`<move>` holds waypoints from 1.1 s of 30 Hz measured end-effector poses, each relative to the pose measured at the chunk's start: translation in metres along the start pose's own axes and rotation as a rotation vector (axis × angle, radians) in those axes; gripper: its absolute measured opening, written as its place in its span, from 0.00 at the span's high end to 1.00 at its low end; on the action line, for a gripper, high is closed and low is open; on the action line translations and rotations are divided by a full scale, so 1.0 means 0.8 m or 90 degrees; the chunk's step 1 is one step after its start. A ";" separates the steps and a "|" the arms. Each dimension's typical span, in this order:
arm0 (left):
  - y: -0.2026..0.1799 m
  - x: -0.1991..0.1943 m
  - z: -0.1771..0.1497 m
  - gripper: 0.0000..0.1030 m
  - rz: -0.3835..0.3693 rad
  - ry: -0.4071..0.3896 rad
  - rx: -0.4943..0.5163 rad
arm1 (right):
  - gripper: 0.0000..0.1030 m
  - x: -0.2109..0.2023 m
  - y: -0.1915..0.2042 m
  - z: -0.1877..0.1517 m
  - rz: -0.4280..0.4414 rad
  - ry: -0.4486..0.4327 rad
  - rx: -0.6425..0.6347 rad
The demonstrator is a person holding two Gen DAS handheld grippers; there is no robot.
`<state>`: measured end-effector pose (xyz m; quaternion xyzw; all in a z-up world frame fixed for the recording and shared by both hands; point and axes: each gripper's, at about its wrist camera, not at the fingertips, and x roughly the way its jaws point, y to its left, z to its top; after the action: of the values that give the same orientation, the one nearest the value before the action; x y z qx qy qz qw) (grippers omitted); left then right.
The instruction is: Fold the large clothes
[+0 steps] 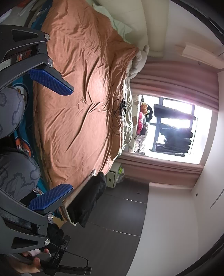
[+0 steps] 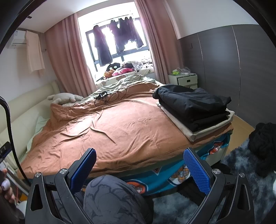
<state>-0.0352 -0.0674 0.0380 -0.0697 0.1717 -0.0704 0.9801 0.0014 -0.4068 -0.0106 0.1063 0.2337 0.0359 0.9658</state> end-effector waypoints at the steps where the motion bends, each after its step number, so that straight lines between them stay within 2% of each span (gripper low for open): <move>1: 0.000 0.000 0.000 0.00 -0.001 0.000 0.000 | 0.01 0.000 0.000 0.000 0.000 0.000 0.000; 33: -0.011 0.000 -0.002 0.00 0.010 -0.004 0.001 | 0.01 0.002 -0.003 -0.007 -0.002 0.000 0.008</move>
<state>-0.0365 -0.0759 0.0378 -0.0674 0.1694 -0.0626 0.9812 0.0000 -0.4079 -0.0165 0.1123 0.2340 0.0329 0.9652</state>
